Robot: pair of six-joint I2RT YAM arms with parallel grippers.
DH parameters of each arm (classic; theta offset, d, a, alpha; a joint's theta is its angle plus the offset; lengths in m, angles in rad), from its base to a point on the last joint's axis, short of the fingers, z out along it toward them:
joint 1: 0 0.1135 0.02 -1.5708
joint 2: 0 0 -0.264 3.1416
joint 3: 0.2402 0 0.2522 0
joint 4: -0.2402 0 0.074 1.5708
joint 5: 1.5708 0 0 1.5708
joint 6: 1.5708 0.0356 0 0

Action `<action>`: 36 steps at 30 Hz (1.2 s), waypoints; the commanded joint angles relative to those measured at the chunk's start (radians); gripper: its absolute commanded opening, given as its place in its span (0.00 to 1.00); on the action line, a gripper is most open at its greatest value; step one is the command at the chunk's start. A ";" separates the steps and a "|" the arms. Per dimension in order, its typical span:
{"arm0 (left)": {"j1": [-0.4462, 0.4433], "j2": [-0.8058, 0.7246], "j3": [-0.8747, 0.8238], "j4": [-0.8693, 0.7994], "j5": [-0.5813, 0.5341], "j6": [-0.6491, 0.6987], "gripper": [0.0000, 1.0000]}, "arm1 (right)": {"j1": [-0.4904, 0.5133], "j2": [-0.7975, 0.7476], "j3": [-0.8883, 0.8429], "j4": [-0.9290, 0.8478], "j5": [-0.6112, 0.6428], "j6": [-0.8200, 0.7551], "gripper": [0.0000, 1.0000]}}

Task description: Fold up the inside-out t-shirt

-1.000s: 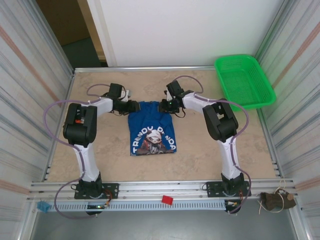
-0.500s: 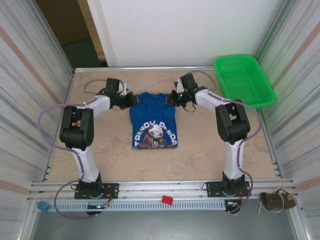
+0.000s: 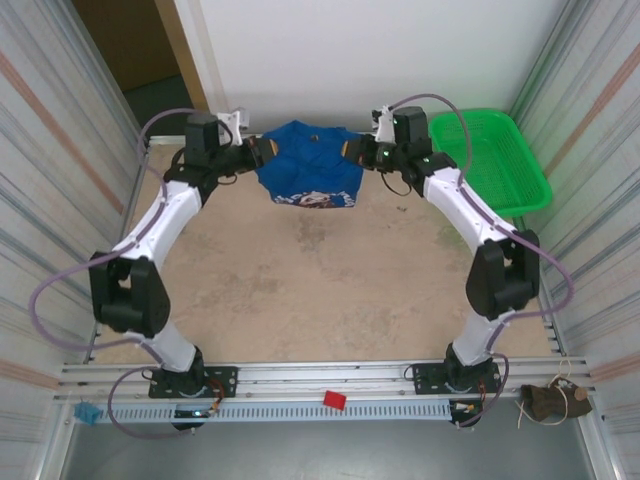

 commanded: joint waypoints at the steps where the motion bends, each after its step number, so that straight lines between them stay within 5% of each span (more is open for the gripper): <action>1: -0.032 -0.097 -0.199 0.022 -0.033 -0.017 0.00 | 0.025 -0.109 -0.188 0.034 0.025 0.033 0.00; 9: -0.115 -0.320 -0.678 0.180 -0.189 -0.122 0.00 | 0.150 -0.327 -0.639 0.093 0.189 0.034 0.00; 21: -0.115 -0.022 -0.483 0.169 -0.322 0.009 0.00 | 0.093 -0.105 -0.560 0.145 0.343 -0.006 0.00; 31: -0.148 0.085 -0.534 0.199 -0.367 0.001 0.00 | 0.101 -0.143 -0.719 0.157 0.454 0.080 0.00; 32: -0.149 0.104 -0.526 0.189 -0.377 0.003 0.00 | 0.098 -0.118 -0.709 0.151 0.447 0.072 0.01; 36: -0.138 0.159 -0.459 0.118 -0.399 0.053 0.06 | 0.080 -0.076 -0.657 0.093 0.442 0.011 0.35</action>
